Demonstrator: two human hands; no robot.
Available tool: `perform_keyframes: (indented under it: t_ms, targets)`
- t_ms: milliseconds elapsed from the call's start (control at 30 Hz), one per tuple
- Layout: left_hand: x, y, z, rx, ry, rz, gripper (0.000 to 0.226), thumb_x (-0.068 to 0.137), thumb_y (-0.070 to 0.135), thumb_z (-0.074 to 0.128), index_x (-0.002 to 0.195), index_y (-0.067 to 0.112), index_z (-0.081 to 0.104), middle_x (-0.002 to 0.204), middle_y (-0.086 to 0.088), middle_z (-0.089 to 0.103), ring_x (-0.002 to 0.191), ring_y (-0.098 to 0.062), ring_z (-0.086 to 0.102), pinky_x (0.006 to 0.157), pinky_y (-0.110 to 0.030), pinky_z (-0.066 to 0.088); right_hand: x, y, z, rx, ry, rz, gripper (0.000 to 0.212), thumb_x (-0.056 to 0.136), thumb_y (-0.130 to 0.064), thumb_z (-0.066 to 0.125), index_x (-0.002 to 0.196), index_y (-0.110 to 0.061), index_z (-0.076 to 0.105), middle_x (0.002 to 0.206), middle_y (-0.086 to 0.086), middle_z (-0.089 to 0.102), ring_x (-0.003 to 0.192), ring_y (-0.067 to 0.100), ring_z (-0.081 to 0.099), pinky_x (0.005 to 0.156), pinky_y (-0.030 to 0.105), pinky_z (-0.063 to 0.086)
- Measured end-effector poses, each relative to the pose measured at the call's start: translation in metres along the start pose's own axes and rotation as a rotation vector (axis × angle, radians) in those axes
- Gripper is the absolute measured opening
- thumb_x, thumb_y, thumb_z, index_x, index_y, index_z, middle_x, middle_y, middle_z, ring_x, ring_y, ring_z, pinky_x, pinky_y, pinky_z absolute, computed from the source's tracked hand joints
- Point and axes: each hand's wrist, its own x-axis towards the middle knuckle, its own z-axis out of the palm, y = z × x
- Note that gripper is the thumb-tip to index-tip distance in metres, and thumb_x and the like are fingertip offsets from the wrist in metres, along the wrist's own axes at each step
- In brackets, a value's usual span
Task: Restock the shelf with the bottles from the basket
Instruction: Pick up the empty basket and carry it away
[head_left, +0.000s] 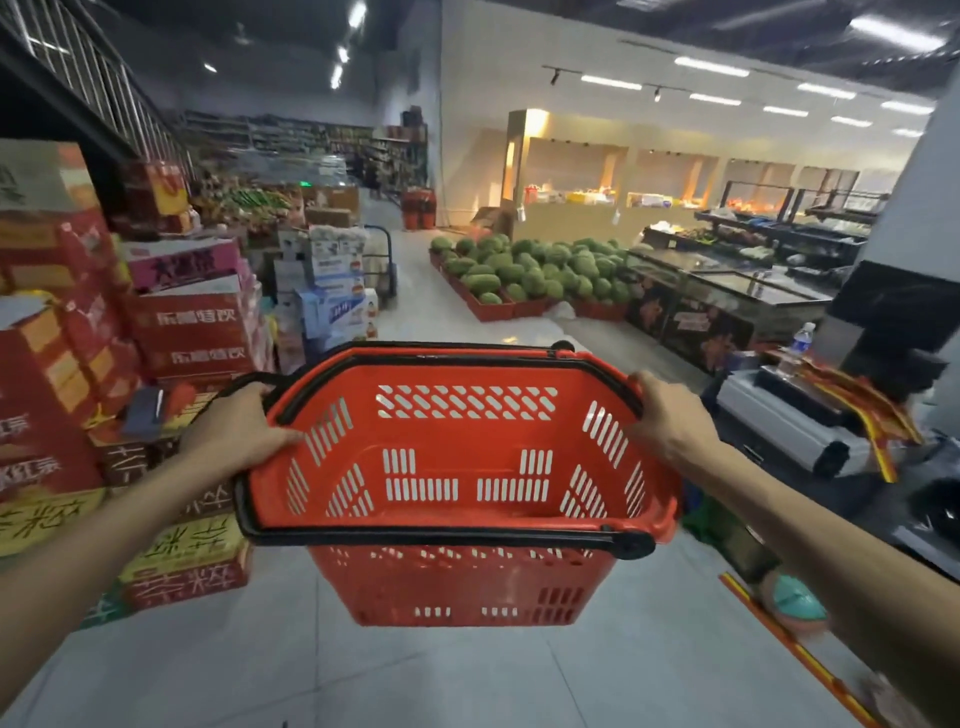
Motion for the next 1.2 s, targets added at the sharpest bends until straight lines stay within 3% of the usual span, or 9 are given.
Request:
perform_keyframes:
  t_ms: [67,200,300,500,667,833,967,1067,1200]
  targets:
    - [0.059,0.006,0.008,-0.033,-0.014,0.009,0.058,0.070,0.049,0.090,0.113,0.030,0.056,0.121,-0.007,0.072,0.103,-0.031,0.069,0.084,-0.041,0.057,0.058,-0.009,0.016,0.014,0.000,0.000,0.040,0.082,-0.036,0.071,0.117,-0.022,0.059,0.104,0.010,0.073,0.085,0.031,0.067,0.066,0.033,0.046]
    - [0.174,0.032,0.023,-0.054,-0.038,0.026,0.073,0.072,0.051,0.088,0.133,0.025,0.058,0.125,-0.005,0.071,0.106,-0.030,0.069,0.087,-0.041,0.058,0.160,-0.014,0.047,0.055,0.017,0.025,0.042,0.087,-0.033,0.072,0.124,-0.019,0.059,0.105,0.011,0.072,0.071,0.022,0.053,0.066,0.029,0.041]
    - [0.264,0.058,0.047,-0.016,-0.043,0.028,0.078,0.074,0.057,0.085,0.137,0.024,0.053,0.121,-0.005,0.070,0.102,-0.029,0.069,0.080,-0.038,0.058,0.237,-0.003,0.083,0.095,0.020,0.041,0.041,0.088,-0.034,0.072,0.124,-0.020,0.058,0.104,0.009,0.073,0.067,0.017,0.053,0.065,0.028,0.040]
    - [0.456,0.096,0.122,0.044,-0.085,0.054,0.063,0.067,0.065,0.079,0.113,0.028,0.058,0.102,0.002,0.069,0.085,-0.021,0.066,0.076,-0.040,0.059,0.423,0.023,0.177,0.120,-0.020,0.043,0.048,0.089,-0.038,0.073,0.128,-0.019,0.055,0.108,0.011,0.072,0.074,0.019,0.059,0.069,0.031,0.049]
    - [0.606,0.127,0.161,0.069,-0.129,-0.016,0.072,0.061,0.072,0.078,0.114,0.028,0.057,0.105,0.001,0.069,0.089,-0.022,0.068,0.080,-0.041,0.060,0.593,0.024,0.230,0.105,-0.067,0.021,0.049,0.089,-0.042,0.071,0.128,-0.020,0.053,0.106,0.009,0.073,0.076,0.022,0.066,0.073,0.039,0.059]
    - [0.740,0.122,0.179,0.067,-0.104,-0.052,0.070,0.062,0.073,0.079,0.109,0.028,0.055,0.098,0.003,0.067,0.082,-0.020,0.067,0.074,-0.039,0.060,0.745,-0.004,0.282,0.103,-0.101,-0.028,0.044,0.086,-0.047,0.071,0.120,-0.023,0.054,0.096,0.005,0.073,0.074,0.020,0.066,0.071,0.039,0.059]
    - [0.873,0.080,0.217,0.048,-0.064,-0.062,0.083,0.049,0.088,0.070,0.113,0.037,0.056,0.102,0.006,0.070,0.084,-0.020,0.069,0.074,-0.040,0.061,0.854,-0.033,0.343,0.088,-0.110,-0.068,0.043,0.088,-0.048,0.068,0.120,-0.023,0.052,0.092,0.002,0.073,0.066,0.016,0.062,0.064,0.033,0.054]
    - [0.956,0.079,0.238,0.026,-0.095,-0.046,0.082,0.050,0.083,0.072,0.116,0.036,0.062,0.105,0.004,0.073,0.088,-0.021,0.071,0.078,-0.038,0.061,0.937,-0.050,0.399,0.101,-0.131,-0.077,0.044,0.088,-0.053,0.066,0.119,-0.026,0.051,0.090,-0.001,0.072,0.067,0.015,0.068,0.066,0.040,0.062]
    - [1.073,0.091,0.258,-0.005,-0.148,-0.023,0.075,0.046,0.080,0.069,0.107,0.037,0.066,0.100,0.001,0.075,0.086,-0.022,0.072,0.080,-0.039,0.061,1.046,-0.074,0.453,0.048,-0.141,-0.063,0.042,0.087,-0.052,0.066,0.118,-0.027,0.051,0.089,0.000,0.072,0.069,0.017,0.068,0.066,0.039,0.060]
